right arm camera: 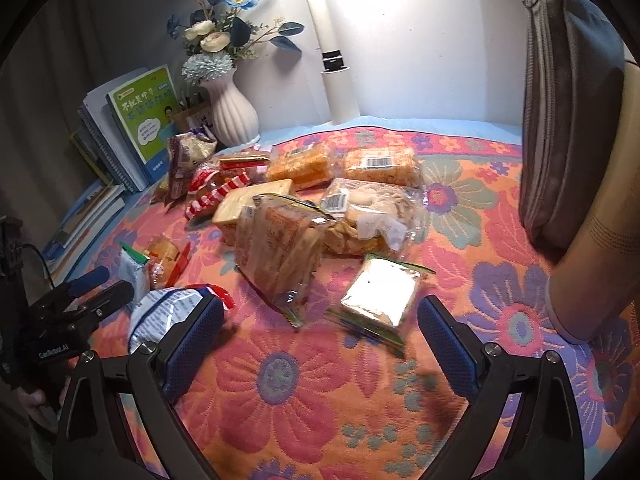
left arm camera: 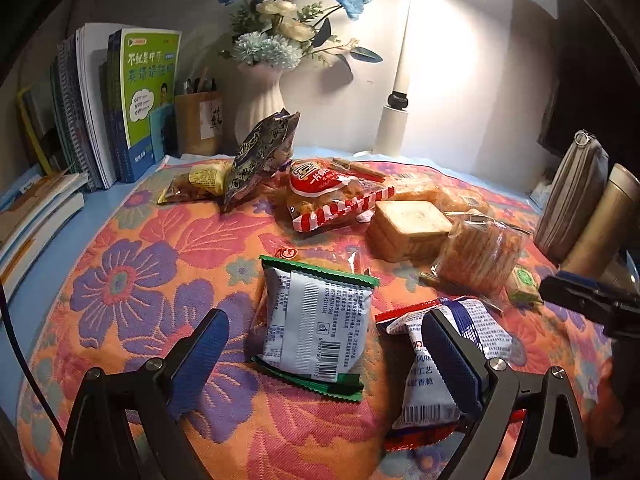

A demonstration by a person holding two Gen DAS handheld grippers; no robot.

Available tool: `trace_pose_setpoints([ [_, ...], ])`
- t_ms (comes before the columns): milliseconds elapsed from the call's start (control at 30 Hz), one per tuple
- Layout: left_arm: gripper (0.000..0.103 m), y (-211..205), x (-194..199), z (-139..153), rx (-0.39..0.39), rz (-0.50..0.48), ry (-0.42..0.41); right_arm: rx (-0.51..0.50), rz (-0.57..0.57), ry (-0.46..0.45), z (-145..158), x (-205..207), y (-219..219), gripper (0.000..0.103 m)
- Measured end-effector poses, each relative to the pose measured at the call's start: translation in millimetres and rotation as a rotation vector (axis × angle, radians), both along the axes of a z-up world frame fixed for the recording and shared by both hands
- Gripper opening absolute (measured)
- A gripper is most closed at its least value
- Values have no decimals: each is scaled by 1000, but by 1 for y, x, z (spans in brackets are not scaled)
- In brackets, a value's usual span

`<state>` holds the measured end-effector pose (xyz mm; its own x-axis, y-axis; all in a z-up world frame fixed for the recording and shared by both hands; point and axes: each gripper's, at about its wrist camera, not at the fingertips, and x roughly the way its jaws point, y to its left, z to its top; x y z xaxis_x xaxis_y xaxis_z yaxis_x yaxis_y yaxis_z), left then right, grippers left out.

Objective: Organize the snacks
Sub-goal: 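Grasp the green-edged chip bag with the left tool while the right tool grasps the wrapped bread pack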

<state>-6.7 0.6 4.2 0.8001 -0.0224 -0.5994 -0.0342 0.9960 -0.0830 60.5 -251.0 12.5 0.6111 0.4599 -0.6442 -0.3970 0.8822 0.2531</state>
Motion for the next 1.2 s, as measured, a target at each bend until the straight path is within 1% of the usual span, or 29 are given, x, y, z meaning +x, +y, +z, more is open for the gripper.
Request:
trace_pose_setpoints([
  [67, 96, 5, 5, 2, -17, -10, 30, 17, 15, 31, 1, 7, 9, 95],
  [133, 96, 9, 13, 2, -44, -22, 67, 25, 25, 59, 0, 17, 18, 82],
  [167, 96, 9, 17, 0, -48, -31, 80, 22, 21, 66, -1, 21, 21, 81],
  [233, 96, 5, 24, -4, -26, -26, 86, 7, -8, 82, -4, 29, 24, 81],
  [300, 95, 2, 30, -9, -9, -26, 104, 15, -19, 104, -7, 35, 24, 81],
  [367, 87, 3, 33, -9, -36, -48, 119, 26, -21, 121, -10, 41, 25, 80],
  [500, 83, 7, 38, -13, -79, -59, 154, 18, -18, 126, -14, 49, 32, 79],
  [533, 82, 8, 38, -14, -91, -58, 155, 15, -16, 128, -15, 50, 35, 74],
  [567, 77, 9, 38, -14, -98, -56, 156, 11, -13, 134, -18, 52, 37, 68],
  [600, 74, 10, 38, -15, -102, -54, 158, 11, -12, 141, -20, 54, 39, 65],
  [633, 69, 11, 38, -16, -109, -54, 164, 13, -10, 147, -23, 56, 41, 60],
  [667, 62, 11, 38, -17, -116, -58, 172, 23, -6, 155, -25, 58, 42, 58],
  [700, 59, 11, 39, -18, -120, -64, 179, 33, -2, 157, -25, 58, 42, 56],
  [733, 58, 10, 39, -18, -122, -67, 181, 33, -2, 152, -25, 57, 43, 52],
  [800, 57, 10, 38, -18, -126, -66, 177, 34, -2, 142, -24, 56, 41, 49],
  [867, 52, 10, 36, -18, -127, -61, 170, 33, -4, 130, -23, 54, 41, 44],
  [967, 51, 10, 34, -16, -129, -60, 160, 22, -4, 97, -19, 49, 43, 39],
  [1067, 51, 10, 28, -11, -122, -55, 133, 12, 0, 51, -13, 40, 44, 35],
  [1200, 51, 13, 18, -2, -129, -43, 107, 27, -11, 24, -5, 32, 37, 34],
])
